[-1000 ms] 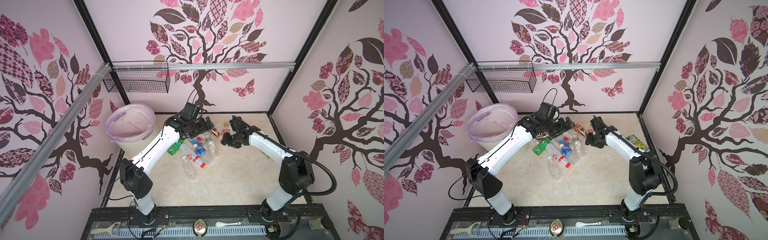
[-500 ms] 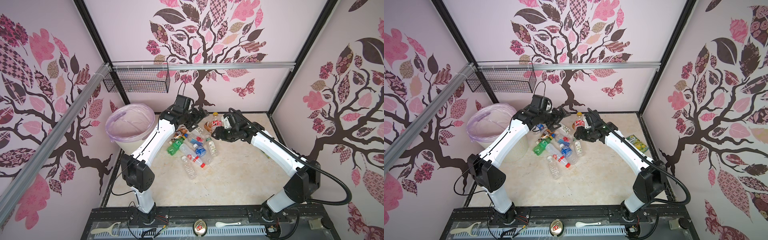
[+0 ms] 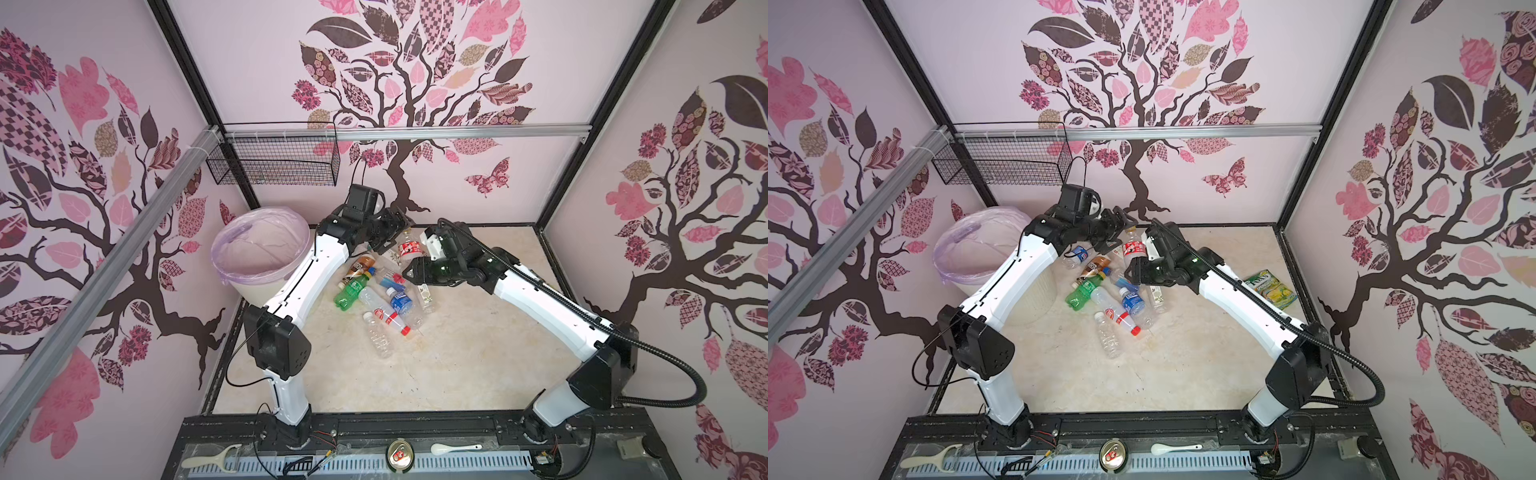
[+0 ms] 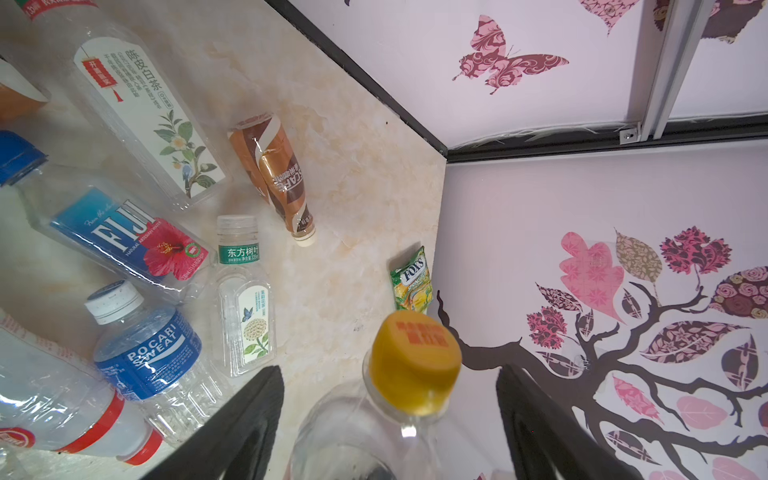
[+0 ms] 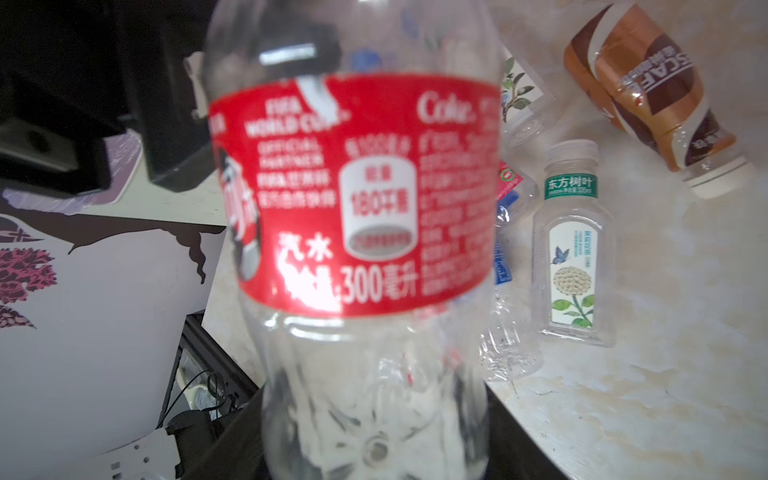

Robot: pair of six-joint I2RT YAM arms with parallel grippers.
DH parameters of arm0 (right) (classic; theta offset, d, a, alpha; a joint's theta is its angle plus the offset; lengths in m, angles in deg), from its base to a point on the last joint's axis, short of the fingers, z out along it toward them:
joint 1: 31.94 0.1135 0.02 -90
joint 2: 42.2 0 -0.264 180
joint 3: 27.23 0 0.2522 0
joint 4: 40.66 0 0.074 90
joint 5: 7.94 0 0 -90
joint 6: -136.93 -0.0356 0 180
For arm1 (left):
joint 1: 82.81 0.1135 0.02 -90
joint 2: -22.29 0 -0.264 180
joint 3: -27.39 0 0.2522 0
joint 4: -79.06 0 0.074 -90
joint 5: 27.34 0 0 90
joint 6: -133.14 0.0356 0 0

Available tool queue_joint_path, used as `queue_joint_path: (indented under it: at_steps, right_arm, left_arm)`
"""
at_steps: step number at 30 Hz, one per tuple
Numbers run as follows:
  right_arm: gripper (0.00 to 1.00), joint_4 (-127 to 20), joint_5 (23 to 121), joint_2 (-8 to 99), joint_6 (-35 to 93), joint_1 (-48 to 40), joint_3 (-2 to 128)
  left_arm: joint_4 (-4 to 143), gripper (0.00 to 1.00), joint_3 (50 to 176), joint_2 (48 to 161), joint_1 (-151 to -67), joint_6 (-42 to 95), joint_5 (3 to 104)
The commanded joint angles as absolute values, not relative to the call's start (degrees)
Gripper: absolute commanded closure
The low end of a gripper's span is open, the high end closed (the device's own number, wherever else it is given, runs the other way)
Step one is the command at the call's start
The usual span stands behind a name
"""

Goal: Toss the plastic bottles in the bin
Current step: 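Grasp the Coke bottle's yellow cap with the left gripper while right gripper releases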

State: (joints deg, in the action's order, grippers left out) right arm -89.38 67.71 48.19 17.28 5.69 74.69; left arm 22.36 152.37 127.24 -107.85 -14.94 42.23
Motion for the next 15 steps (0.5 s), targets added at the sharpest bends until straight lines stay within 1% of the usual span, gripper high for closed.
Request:
queue_joint_path:
  at_steps: [1, 6, 9, 13, 15]
  right_arm:
    - [0.52, -89.3, 66.9, 47.4, 18.2, 5.8, 78.0]
    - [0.52, -88.1, 66.0, 47.7, 18.6, 6.2, 77.8]
    - [0.52, -87.9, 65.6, 47.9, 19.4, 6.5, 78.0]
    - [0.52, -88.4, 65.5, 48.4, 20.3, 6.7, 78.4]
    - [0.52, -88.4, 65.5, 48.4, 20.5, 6.8, 78.4]
  left_arm:
    - [22.3, 0.23, 153.7, 127.6, -107.8, -12.8, 43.7]
    - [21.3, 0.37, 154.5, 128.4, -107.8, -11.3, 44.5]
    - [20.8, 0.42, 154.8, 128.8, -107.8, -10.5, 45.4]
    - [20.8, 0.53, 155.5, 129.4, -107.8, -10.0, 46.0]
    - [21.1, 0.57, 155.7, 129.6, -107.8, -9.9, 46.0]
